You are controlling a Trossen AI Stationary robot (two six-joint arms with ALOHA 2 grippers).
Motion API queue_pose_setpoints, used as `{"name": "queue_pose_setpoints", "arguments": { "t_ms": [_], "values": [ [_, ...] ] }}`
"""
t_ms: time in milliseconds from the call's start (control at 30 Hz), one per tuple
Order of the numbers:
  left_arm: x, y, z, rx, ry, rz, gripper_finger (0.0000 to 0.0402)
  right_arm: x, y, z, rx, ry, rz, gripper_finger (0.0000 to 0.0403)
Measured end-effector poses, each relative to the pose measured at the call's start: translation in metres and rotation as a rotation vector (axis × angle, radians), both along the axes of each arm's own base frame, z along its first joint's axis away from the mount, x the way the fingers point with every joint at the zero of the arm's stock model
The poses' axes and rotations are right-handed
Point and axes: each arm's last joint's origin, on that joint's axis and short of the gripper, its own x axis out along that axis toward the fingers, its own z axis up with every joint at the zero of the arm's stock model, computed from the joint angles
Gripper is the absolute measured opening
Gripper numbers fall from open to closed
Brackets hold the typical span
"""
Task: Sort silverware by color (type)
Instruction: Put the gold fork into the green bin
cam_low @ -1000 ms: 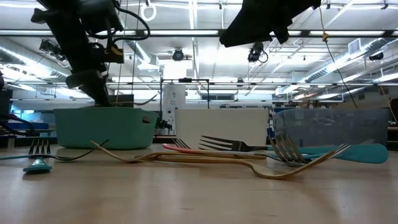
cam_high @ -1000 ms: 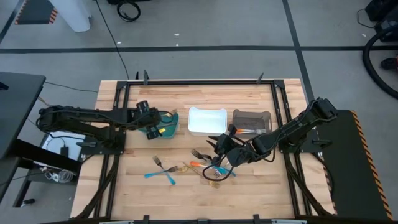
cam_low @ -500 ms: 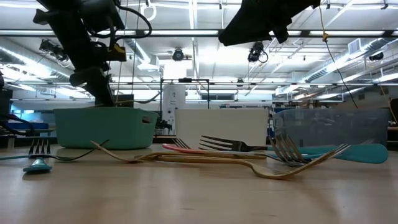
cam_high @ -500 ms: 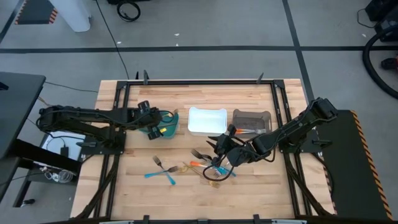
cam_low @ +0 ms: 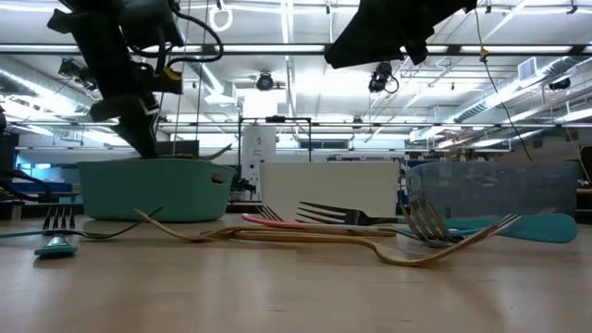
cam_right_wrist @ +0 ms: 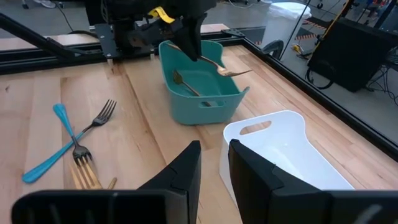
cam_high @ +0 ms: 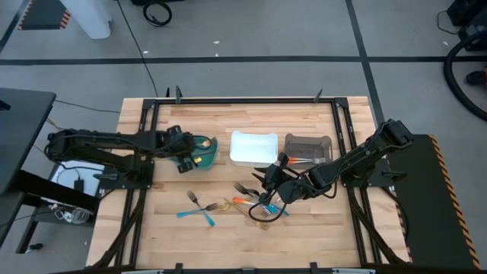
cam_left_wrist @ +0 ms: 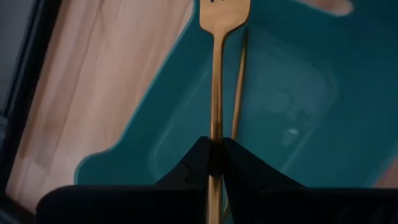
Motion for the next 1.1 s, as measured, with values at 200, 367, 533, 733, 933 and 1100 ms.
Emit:
{"name": "queue_pose_setpoints", "arguments": {
  "t_ms": [200,367,533,733,933,1100],
  "values": [
    [0.0002,0.0026,0.0,-0.013,-0.004,-0.005,0.0039,0.0,0.0,0.0,0.0,-0.001,0.0,0.0089],
    [0.0004,0.0023,0.0,-0.016,-0.006,-0.007,0.0039,0.0002,0.0001,0.0003,0.001,-0.003,0.0,0.0089],
    [0.0,0.0015,-0.0004,-0.026,-0.002,-0.014,0.006,0.0003,0.0001,0.0005,0.002,-0.006,-0.001,0.0089],
    [-0.0009,0.0015,-0.0008,-0.03,0.007,-0.007,0.0117,0.0003,0.0001,0.0006,0.003,-0.007,-0.001,0.0089],
    [0.0004,0.0016,-0.0003,-0.033,-0.012,-0.002,0.0136,0.0003,0.0001,0.0006,0.003,-0.007,-0.001,0.0089],
    [0.0042,0.0021,0.0015,-0.03,-0.059,0.001,0.0137,0.0006,0.0003,0.0011,0.005,-0.014,-0.001,0.0089]
  ]
}}
